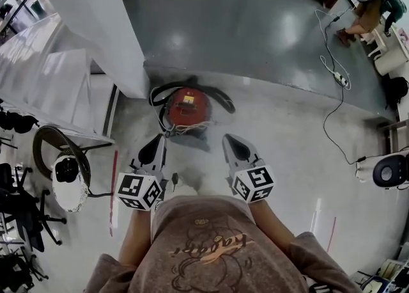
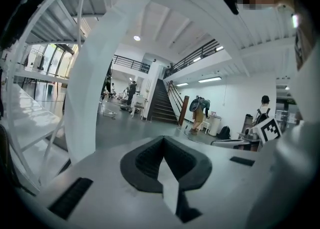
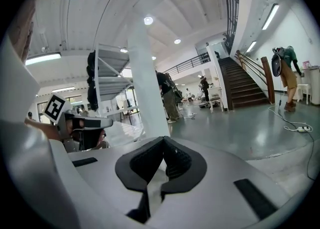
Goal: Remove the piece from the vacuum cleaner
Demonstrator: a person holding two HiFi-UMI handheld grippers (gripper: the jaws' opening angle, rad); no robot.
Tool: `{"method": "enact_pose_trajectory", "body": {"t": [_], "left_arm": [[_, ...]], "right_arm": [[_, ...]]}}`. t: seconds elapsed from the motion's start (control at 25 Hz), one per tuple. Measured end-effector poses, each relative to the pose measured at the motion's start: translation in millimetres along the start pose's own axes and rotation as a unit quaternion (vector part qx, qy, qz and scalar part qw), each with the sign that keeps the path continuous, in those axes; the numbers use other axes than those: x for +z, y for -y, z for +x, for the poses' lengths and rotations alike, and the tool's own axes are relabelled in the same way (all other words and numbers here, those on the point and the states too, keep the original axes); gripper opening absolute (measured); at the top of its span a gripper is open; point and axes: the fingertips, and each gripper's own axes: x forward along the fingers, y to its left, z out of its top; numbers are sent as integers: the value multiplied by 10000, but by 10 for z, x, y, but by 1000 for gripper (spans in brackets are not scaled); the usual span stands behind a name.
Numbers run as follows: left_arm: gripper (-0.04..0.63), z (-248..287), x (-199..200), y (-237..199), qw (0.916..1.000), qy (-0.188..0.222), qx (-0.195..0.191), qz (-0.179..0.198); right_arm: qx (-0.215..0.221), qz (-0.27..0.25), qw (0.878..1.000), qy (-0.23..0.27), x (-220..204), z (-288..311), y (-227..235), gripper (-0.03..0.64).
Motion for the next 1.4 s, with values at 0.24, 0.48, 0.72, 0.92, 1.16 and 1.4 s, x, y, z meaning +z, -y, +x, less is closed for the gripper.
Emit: {"method": "enact_pose_trajectory", "body": {"t": [0.24,0.48,0.72,0.92,1.16,1.4], "left_arm": [[2,102,85,-160,9999,44,-98,62],[16,191,88,-241,9998,45,-217,20],[252,275,81,-274,9993,114,-351,-6],[276,362,-2,-310,9990,-23,-453,46],[276,577,-347,-450,9973,-480,-559,46],[276,877,-1033,-694,9919,-1062,-699,15]], "right_arm": [[-131,8,9999,106,68,130,-5,0],[-25,84,9998,203,89,228,-33,8],[235,258,9993,153,49,312,-64,221],[233,342,9991,-14,-54,380,-16,236],[367,304,9978,-459,-360,569,97,236],[396,239,9941,-976,-916,897,281,236]]}}
